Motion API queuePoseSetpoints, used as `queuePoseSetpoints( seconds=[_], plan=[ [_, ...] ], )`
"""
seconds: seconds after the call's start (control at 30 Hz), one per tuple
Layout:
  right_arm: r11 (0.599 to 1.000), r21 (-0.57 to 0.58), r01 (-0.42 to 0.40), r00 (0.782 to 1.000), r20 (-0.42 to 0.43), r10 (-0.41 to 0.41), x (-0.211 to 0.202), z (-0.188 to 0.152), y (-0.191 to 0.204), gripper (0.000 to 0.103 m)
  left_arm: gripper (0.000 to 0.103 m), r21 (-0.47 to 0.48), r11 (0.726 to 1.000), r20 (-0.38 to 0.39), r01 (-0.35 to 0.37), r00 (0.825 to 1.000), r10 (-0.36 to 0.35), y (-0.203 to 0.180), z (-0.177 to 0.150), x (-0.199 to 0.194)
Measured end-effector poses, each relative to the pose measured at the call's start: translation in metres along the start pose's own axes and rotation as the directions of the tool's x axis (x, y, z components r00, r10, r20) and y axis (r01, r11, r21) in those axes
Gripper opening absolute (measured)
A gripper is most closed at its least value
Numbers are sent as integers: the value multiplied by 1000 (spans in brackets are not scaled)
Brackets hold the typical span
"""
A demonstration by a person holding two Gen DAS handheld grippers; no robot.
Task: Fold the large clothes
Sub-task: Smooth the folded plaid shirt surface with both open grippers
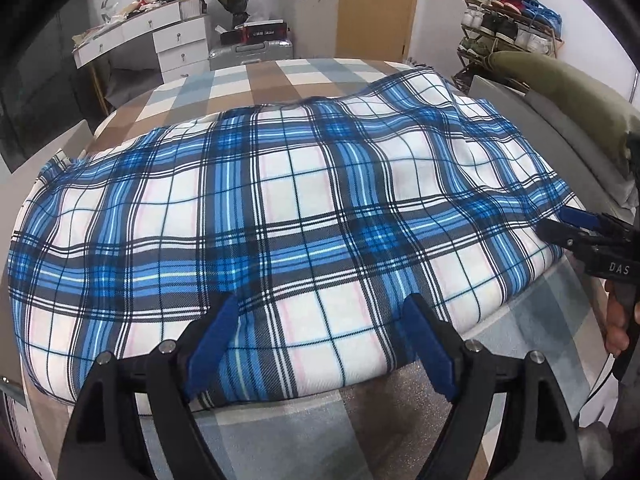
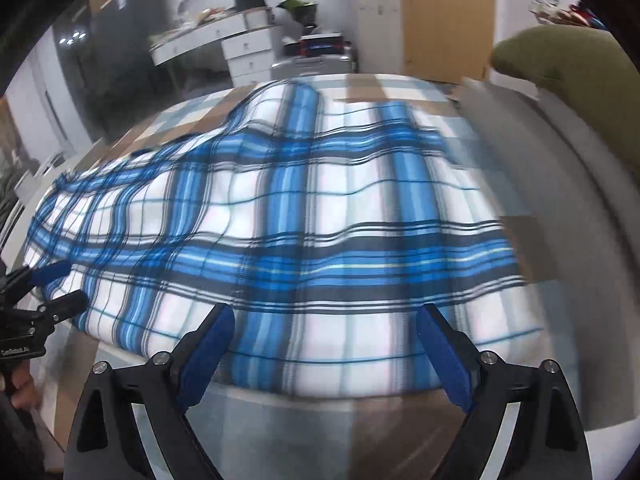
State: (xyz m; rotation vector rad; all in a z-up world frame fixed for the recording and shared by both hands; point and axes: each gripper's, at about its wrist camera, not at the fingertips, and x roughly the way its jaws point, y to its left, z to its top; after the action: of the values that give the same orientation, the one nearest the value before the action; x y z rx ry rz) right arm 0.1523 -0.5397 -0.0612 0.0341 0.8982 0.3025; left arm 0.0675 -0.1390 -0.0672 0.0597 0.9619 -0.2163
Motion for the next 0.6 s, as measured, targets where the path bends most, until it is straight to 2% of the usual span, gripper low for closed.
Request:
queuePoseSetpoints(
  seconds=[0.1, 0.17, 0.23, 0.3, 0.33, 0.47, 0.6],
  plan=[
    [999, -4, -49, 998, 43, 49, -11, 9, 4, 93, 81, -48, 998, 43, 32, 999, -30, 3, 2, -20],
    [998, -39, -43, 999, 26, 44, -3, 14, 12, 93, 81, -56, 998, 76, 17, 997, -13, 8, 9, -24],
    [998, -68, 4, 1000, -29, -6, 13, 14, 16, 92, 81, -75, 995, 62, -61, 996, 66, 19, 12, -20],
    [998, -51, 29, 999, -41, -31, 17, 10, 3, 92, 81, -135, 978, 22, -158, 986, 163, 43, 6, -15],
    [999, -26, 24, 999, -35, -25, 15, 7, -6, 92, 81, -164, 972, 17, -168, 985, 173, 55, 1, -16],
    [994, 47, 98, 995, -40, -96, 7, 1, -42, 93, 81, -289, 942, 0, -170, 984, 178, 101, -22, -22],
    [994, 58, 93, 996, -22, -92, 0, 13, -32, 92, 81, -332, 929, -13, -166, 985, 172, 115, -28, -16]
  ],
)
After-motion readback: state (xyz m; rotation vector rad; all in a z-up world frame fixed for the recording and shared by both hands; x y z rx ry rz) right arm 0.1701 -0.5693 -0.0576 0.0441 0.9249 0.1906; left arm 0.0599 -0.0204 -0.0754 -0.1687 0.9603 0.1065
